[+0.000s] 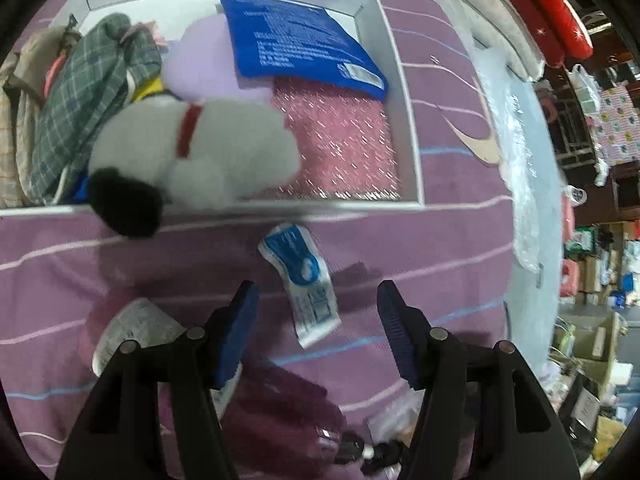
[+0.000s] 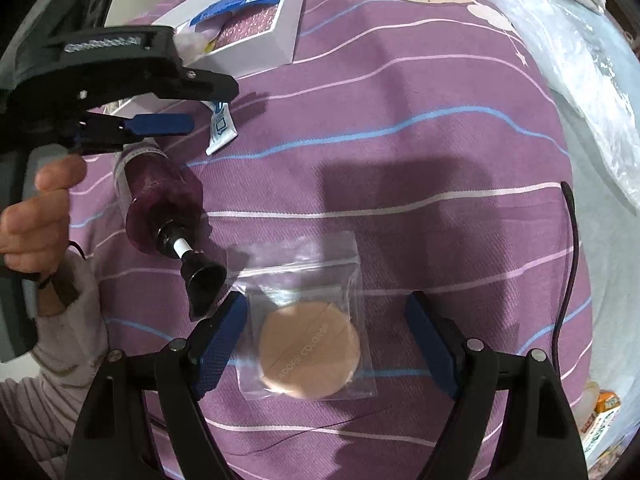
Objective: Organize soft objects
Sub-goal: 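Grasp the blue-and-white tube with the left gripper while the right gripper grasps the bagged beige puff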
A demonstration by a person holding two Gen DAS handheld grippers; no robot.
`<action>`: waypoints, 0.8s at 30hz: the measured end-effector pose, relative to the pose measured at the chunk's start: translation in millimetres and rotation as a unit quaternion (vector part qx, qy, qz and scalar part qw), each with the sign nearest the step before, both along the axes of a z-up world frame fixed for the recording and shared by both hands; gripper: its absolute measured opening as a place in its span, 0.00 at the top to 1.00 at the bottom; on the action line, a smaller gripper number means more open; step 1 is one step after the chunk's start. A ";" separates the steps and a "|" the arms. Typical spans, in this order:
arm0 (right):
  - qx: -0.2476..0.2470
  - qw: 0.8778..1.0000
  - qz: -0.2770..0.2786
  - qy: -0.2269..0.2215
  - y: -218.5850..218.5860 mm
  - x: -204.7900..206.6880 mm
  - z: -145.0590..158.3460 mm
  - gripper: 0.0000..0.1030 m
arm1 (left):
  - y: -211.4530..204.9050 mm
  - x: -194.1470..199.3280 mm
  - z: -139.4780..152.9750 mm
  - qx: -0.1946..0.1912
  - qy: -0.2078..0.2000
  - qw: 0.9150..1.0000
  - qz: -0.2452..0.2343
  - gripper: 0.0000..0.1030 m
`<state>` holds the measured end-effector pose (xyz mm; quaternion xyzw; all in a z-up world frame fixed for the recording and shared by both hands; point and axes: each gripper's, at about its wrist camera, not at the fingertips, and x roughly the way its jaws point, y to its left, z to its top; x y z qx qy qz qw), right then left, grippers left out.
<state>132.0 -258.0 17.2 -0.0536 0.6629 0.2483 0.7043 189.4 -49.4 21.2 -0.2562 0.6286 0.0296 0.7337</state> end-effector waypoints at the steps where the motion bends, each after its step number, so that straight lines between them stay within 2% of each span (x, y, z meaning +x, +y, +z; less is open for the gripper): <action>1: 0.002 1.000 -0.002 0.001 -0.9 0.4 -0.5 0.20 | 0.7 1.0 -1.5 0.007 -0.002 1.000 0.004 0.40; 9: 0.002 1.000 0.004 -0.006 -1.5 -4.4 -2.5 0.20 | -5.0 -0.1 -1.9 0.023 -0.013 0.999 0.019 0.40; 11: -0.004 1.000 0.012 -0.012 -0.8 -10.7 -1.9 0.20 | -5.3 -5.6 1.6 0.008 -0.021 0.999 0.040 0.41; 13: -0.007 1.000 0.019 -0.016 5.1 -18.0 -2.7 0.20 | -5.4 -12.1 5.9 -0.028 -0.032 0.998 0.054 0.43; 16: -0.001 0.999 0.027 -0.018 6.1 -24.5 -3.2 0.18 | 0.3 -15.7 6.0 -0.068 -0.036 0.995 0.067 0.52; 21: 0.025 0.999 0.020 -0.014 2.4 -26.2 -8.8 0.10 | 3.9 -8.4 -5.8 -0.011 -0.023 0.997 0.073 0.63; 24: 0.043 0.999 0.012 -0.010 -1.9 -25.8 -13.6 0.08 | -4.7 -5.2 -11.6 0.004 -0.013 0.998 0.057 0.63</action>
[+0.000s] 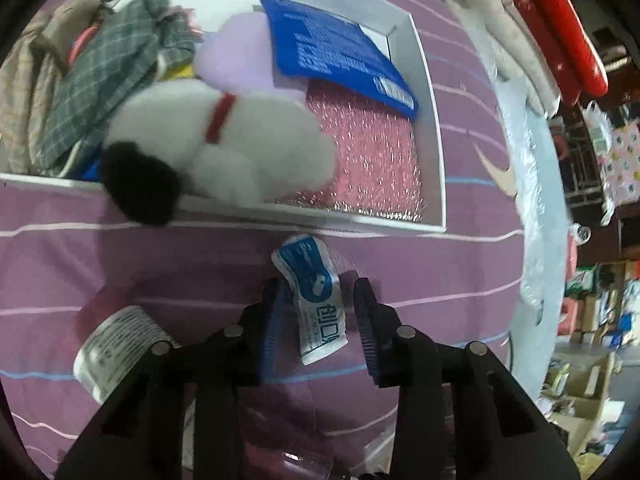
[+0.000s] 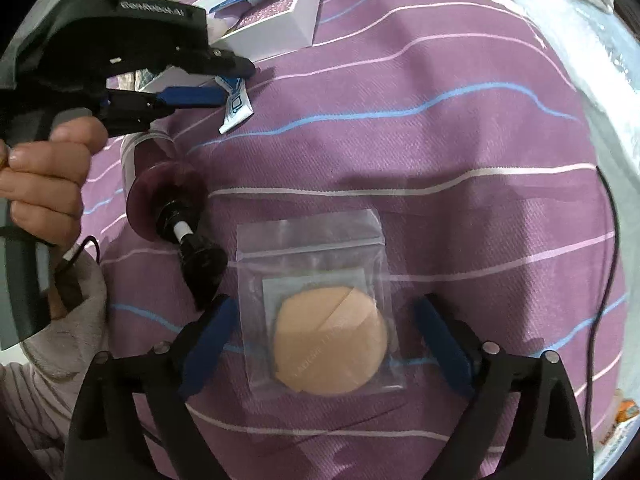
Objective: Organize soft objects
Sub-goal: 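Grasp the blue-and-white tube with the left gripper while the right gripper grasps the bagged beige puff, then carry the tube with the left gripper while the right gripper carries the bagged puff over the box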
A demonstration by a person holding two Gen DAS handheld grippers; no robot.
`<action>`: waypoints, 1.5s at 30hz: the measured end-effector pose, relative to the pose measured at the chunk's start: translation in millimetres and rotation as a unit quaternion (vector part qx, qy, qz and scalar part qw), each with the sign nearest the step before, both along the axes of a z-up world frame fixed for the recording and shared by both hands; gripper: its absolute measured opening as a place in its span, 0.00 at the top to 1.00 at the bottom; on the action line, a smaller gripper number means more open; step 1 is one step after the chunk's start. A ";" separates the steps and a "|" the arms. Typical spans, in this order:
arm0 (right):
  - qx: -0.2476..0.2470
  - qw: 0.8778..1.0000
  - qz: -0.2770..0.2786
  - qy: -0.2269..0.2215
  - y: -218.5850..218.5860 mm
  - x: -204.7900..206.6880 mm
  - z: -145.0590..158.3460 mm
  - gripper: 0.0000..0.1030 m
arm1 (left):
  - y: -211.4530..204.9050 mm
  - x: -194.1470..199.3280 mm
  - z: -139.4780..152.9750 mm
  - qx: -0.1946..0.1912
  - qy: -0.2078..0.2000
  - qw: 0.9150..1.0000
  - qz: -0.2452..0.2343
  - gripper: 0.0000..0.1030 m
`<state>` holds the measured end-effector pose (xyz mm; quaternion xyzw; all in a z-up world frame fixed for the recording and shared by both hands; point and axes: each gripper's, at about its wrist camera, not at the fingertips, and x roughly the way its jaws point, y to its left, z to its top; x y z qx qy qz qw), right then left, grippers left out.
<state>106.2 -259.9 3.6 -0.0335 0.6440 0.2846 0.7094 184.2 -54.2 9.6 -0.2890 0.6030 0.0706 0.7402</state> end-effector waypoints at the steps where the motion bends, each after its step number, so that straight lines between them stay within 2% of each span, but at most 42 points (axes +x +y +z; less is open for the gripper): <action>1: 0.004 1.000 -0.001 0.000 -1.6 1.7 -0.2 0.08 | -2.7 0.4 -1.3 0.008 0.002 1.000 -0.003 0.63; 5: 0.017 1.000 -0.008 0.004 -12.1 4.8 2.1 0.08 | -11.2 1.1 -6.0 0.037 0.008 0.999 -0.015 0.63; 8: 0.023 1.000 -0.009 -0.002 -22.3 6.3 4.2 0.08 | -11.6 1.7 -5.1 0.034 0.009 0.999 -0.017 0.65; 13: 0.023 1.000 -0.008 -0.011 -23.9 -5.8 3.5 0.08 | -5.2 -1.4 -5.5 0.032 0.016 0.999 -0.013 0.77; 17: 0.020 1.000 -0.007 -0.021 -26.2 -18.4 1.0 0.08 | -2.6 -0.4 -5.5 0.027 0.019 0.999 -0.013 0.81; 19: 0.016 0.999 -0.015 -0.035 -28.1 -24.7 1.2 0.12 | -2.7 -1.6 -3.3 0.025 0.019 0.999 -0.018 0.82; 21: 0.008 0.999 -0.019 -0.050 -27.8 -33.2 0.5 0.23 | 1.3 -8.8 1.8 0.022 0.018 0.999 -0.028 0.82; 22: 0.004 0.998 -0.023 -0.054 -19.0 -29.5 -2.5 0.25 | 0.7 -10.6 3.3 0.019 0.016 0.999 -0.033 0.83; 27: 0.007 0.997 -0.054 -0.046 -39.4 -35.5 2.4 0.42 | -4.2 -15.6 7.2 0.023 0.015 0.998 -0.049 0.83; 30: 0.007 0.997 -0.069 -0.042 -47.3 -35.7 8.8 0.47 | -4.6 -16.5 10.1 0.020 0.012 0.998 -0.053 0.83; 35: -0.008 0.996 -0.078 -0.052 -48.0 -38.5 19.1 0.50 | -5.6 -15.2 19.5 0.027 0.002 0.998 -0.057 0.83; 39: 0.001 0.993 -0.093 -0.069 -50.0 -36.0 33.8 0.51 | -11.7 -13.9 32.3 0.039 -0.018 0.996 -0.073 0.83; 45: 0.029 0.990 -0.104 -0.092 -48.4 -29.8 63.2 0.51 | -18.5 -17.0 49.7 0.085 -0.051 0.991 -0.092 0.83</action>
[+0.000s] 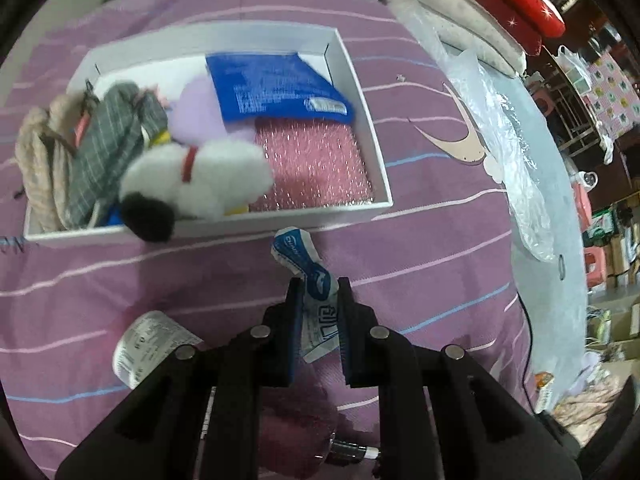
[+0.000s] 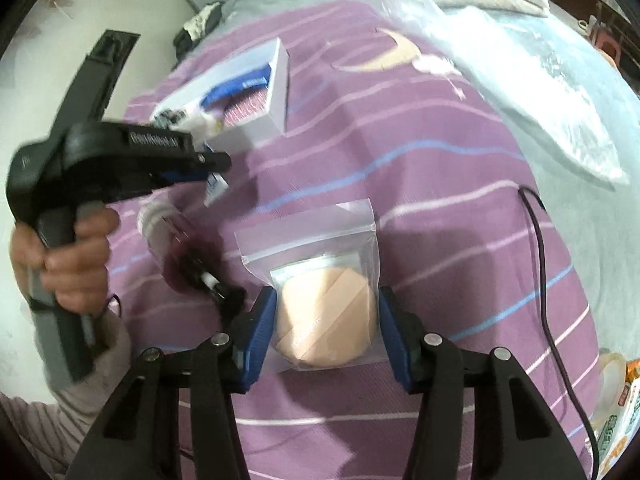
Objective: Organize soft objects
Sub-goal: 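Carry the tube with the left gripper while the right gripper carries the bagged puff over the box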
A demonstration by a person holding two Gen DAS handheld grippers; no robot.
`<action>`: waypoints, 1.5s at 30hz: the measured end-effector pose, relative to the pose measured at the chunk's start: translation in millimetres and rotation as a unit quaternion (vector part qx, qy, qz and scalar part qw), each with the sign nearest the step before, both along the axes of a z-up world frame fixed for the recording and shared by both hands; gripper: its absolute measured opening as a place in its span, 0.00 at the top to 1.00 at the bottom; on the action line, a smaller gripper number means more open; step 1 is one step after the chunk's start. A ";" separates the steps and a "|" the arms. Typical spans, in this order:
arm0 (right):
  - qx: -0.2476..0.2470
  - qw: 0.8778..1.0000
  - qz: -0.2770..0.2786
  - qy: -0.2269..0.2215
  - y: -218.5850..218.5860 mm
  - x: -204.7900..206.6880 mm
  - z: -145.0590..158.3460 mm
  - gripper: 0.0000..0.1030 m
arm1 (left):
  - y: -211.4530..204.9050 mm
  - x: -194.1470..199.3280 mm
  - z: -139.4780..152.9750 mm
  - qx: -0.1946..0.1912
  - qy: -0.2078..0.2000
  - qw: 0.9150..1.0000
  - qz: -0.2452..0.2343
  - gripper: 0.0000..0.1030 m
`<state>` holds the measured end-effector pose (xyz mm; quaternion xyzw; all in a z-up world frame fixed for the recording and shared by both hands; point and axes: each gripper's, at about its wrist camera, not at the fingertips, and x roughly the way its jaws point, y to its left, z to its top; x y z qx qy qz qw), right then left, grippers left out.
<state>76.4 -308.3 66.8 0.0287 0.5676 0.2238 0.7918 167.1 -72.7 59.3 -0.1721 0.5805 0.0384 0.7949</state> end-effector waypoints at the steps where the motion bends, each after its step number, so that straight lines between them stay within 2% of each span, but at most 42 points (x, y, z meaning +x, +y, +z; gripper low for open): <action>1: 0.002 1.000 -0.001 -0.003 1.0 1.2 2.2 0.51 | -1.2 -0.2 1.7 0.006 -0.003 1.000 -0.002 0.83; 9: 0.010 1.000 -0.004 0.022 35.9 21.0 -14.7 0.51 | 0.8 -4.8 9.3 0.024 -0.024 0.999 -0.014 0.83; 14: 0.029 0.999 -0.013 0.031 52.1 36.2 -13.9 0.51 | 12.0 -9.3 22.0 0.032 -0.046 0.998 -0.008 0.83; 19: 0.029 0.999 -0.015 0.015 79.6 49.4 -6.6 0.51 | 35.1 -12.3 27.2 0.025 -0.058 0.998 0.008 0.83; 23: 0.034 0.999 -0.010 0.009 102.2 60.5 -3.0 0.51 | 48.4 -14.1 30.8 0.054 -0.074 0.996 0.024 0.83; 26: 0.037 0.999 -0.012 -0.004 111.3 71.6 2.1 0.51 | 52.8 -17.3 35.6 0.071 -0.101 0.992 0.028 0.83; 31: 0.047 0.997 -0.041 -0.048 107.7 101.8 28.8 0.51 | 50.3 -10.6 40.4 0.094 -0.150 0.983 0.040 0.83; 34: 0.065 0.995 -0.050 -0.060 107.3 119.1 42.4 0.51 | 49.3 0.4 40.8 0.117 -0.159 0.980 0.039 0.83; 42: 0.088 0.992 -0.048 -0.080 140.4 157.1 54.7 0.51 | 76.4 31.3 40.0 0.101 -0.172 0.979 0.051 0.83; 45: 0.095 0.992 -0.041 -0.070 157.4 168.5 49.5 0.51 | 93.7 47.4 39.7 0.059 -0.175 0.982 0.046 0.83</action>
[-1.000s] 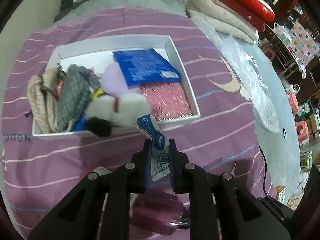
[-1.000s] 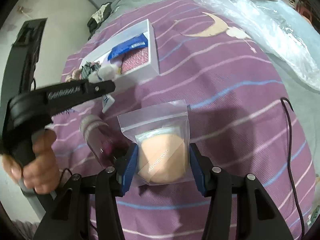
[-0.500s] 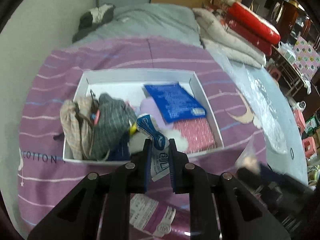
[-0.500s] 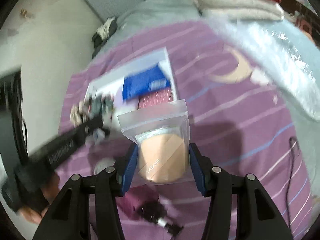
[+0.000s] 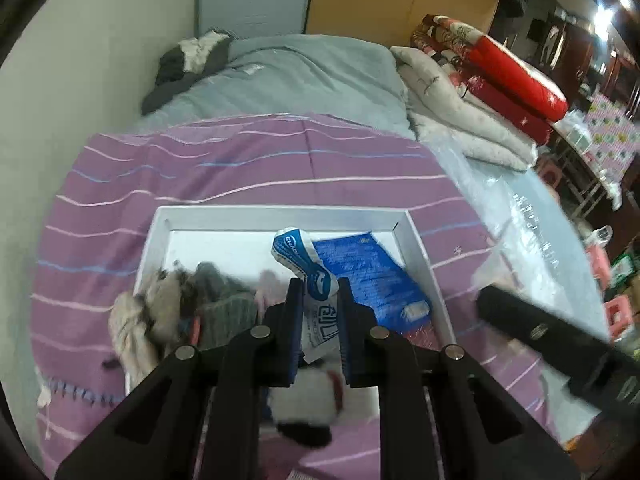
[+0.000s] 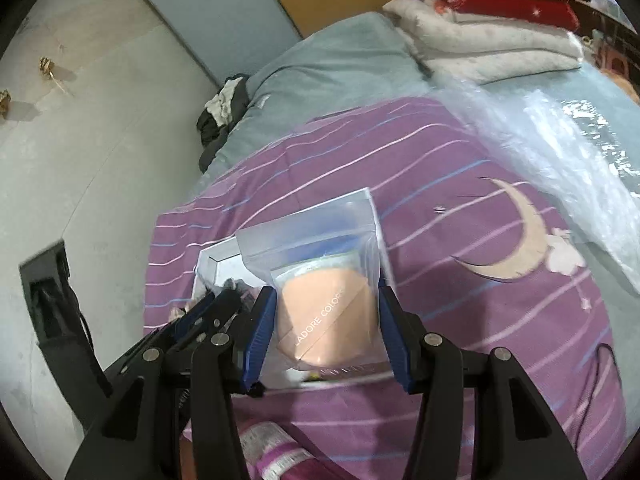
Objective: Organize soft objects
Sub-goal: 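Carry the tube with the left gripper while the right gripper carries the bagged puff over the box, then release the tube into the box with the left gripper while the right gripper drops the bagged puff in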
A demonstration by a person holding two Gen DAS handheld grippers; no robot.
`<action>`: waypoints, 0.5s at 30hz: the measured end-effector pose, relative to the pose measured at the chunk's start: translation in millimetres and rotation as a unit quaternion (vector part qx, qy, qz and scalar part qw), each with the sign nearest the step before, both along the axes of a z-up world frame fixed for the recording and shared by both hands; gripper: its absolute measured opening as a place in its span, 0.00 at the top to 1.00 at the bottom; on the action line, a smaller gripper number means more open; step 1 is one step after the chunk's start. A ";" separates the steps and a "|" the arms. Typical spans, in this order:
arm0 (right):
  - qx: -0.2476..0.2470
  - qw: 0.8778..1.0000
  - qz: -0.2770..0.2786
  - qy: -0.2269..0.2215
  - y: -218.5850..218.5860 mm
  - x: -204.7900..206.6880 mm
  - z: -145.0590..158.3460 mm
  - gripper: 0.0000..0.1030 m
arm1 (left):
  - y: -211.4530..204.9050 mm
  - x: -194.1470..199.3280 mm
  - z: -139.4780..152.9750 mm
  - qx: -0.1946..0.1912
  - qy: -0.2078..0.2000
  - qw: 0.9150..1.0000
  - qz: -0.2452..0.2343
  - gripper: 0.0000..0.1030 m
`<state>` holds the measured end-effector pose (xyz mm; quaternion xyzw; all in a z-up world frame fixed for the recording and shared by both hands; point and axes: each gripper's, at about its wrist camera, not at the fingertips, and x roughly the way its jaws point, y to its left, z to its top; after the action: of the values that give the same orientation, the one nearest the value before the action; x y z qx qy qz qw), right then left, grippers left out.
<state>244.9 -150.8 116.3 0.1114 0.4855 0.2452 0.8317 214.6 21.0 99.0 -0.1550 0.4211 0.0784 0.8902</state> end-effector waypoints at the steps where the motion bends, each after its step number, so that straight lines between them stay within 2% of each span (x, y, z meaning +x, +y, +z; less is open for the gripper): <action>1: 0.002 1.000 0.004 0.005 5.9 5.2 -2.8 0.51 | 4.3 5.7 -2.2 -0.013 0.004 1.000 -0.004 0.83; 6: -0.015 1.000 0.001 0.017 25.7 24.8 -14.6 0.51 | 37.8 48.8 -31.1 -0.112 0.047 0.993 -0.011 0.83; 8: -0.008 1.000 0.000 0.029 29.1 31.5 -19.6 0.51 | 46.7 57.2 -44.5 -0.134 0.065 0.989 -0.004 0.83; 15: -0.033 0.998 -0.001 0.044 46.4 58.6 -40.4 0.51 | 52.3 53.6 -62.4 -0.136 0.062 0.989 0.018 0.83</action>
<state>303.5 -104.4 75.8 0.0951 0.5298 0.2230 0.8127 268.2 73.4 36.6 -0.2774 0.4795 0.0456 0.8313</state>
